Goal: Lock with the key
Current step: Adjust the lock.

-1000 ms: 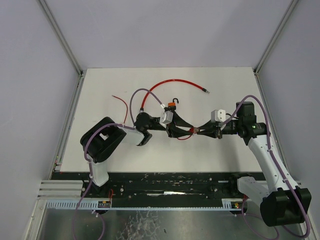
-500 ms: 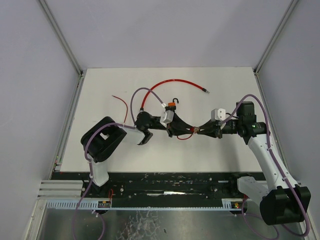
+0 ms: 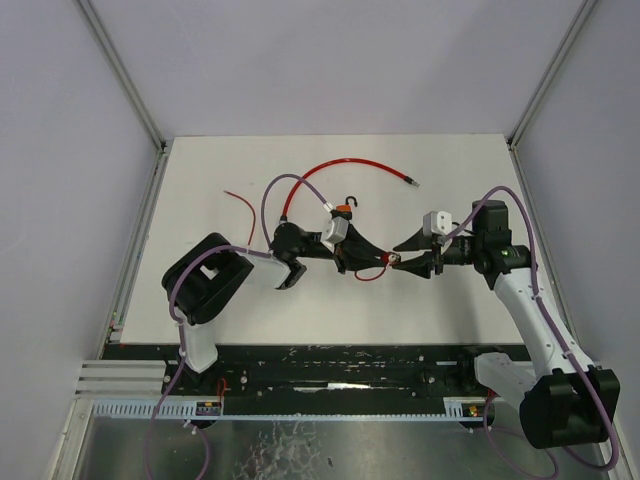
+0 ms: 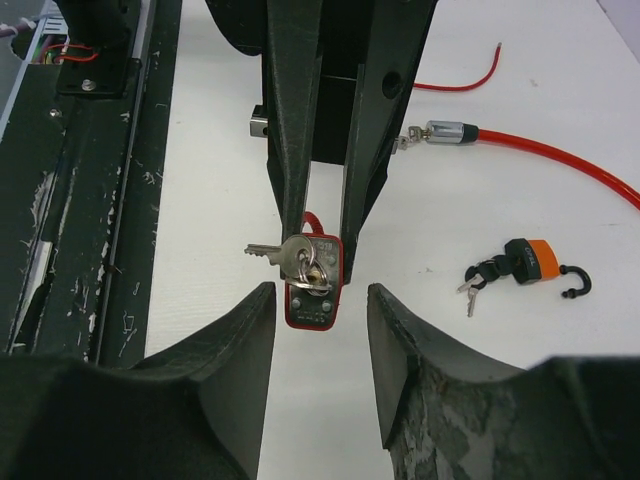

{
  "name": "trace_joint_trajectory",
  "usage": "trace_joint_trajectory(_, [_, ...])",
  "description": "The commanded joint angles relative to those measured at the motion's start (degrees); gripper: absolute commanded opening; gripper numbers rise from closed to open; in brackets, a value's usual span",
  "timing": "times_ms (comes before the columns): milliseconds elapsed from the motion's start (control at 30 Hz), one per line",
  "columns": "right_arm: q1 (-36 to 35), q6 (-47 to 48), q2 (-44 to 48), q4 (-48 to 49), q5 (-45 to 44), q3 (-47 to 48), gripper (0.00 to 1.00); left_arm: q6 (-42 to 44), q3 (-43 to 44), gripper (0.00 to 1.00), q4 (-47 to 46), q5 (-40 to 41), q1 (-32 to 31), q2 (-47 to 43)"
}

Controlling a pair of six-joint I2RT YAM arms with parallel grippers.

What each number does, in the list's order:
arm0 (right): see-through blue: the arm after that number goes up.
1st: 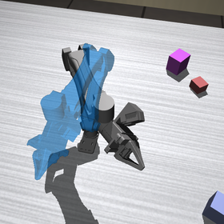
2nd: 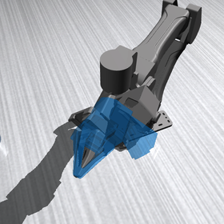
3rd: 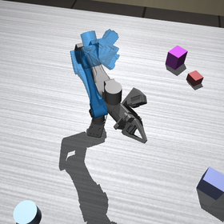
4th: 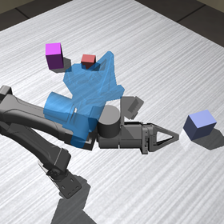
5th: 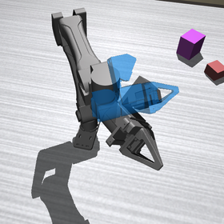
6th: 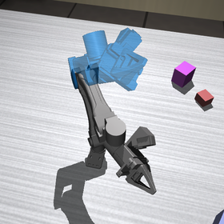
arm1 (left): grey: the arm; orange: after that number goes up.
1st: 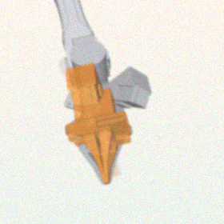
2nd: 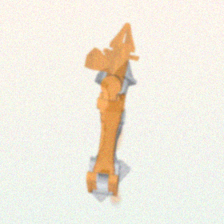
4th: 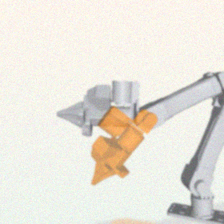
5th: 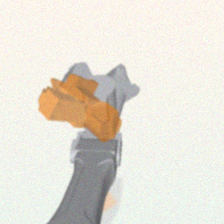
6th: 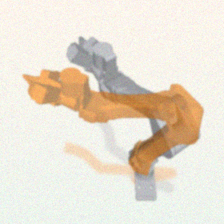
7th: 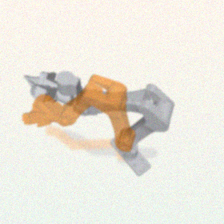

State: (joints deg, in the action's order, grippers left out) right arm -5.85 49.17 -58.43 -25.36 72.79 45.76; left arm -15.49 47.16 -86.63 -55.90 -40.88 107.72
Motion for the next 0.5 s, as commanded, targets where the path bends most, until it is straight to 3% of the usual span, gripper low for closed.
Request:
trace_joint_trajectory(0, [-0.6,-4.8,-0.8,5.4,1.8,-1.0,0.47,-0.7,1.4,0.0,-5.4,1.8,-0.2,-0.8])
trace_joint_trajectory(233, [-2.1,-7.1,-1.2,7.9,0.7,-1.7,0.39,-0.9,1.4,0.0,-5.3,2.1,-0.4,-1.0])
trace_joint_trajectory(333, [-2.3,-7.2,-1.2,8.0,1.0,-1.6,0.28,-1.0,1.5,0.0,-5.3,2.1,-0.4,-0.8])
trace_joint_trajectory(400, [-2.3,-6.9,-1.3,7.4,1.2,-1.1,0.15,-1.4,1.7,0.0,-5.4,2.0,-0.4,-0.8])
trace_joint_trajectory(467, [-2.3,-4.9,-1.2,4.5,1.0,0.3,0.06,-1.8,1.6,0.06,-5.4,2.3,-0.4,-1.0])
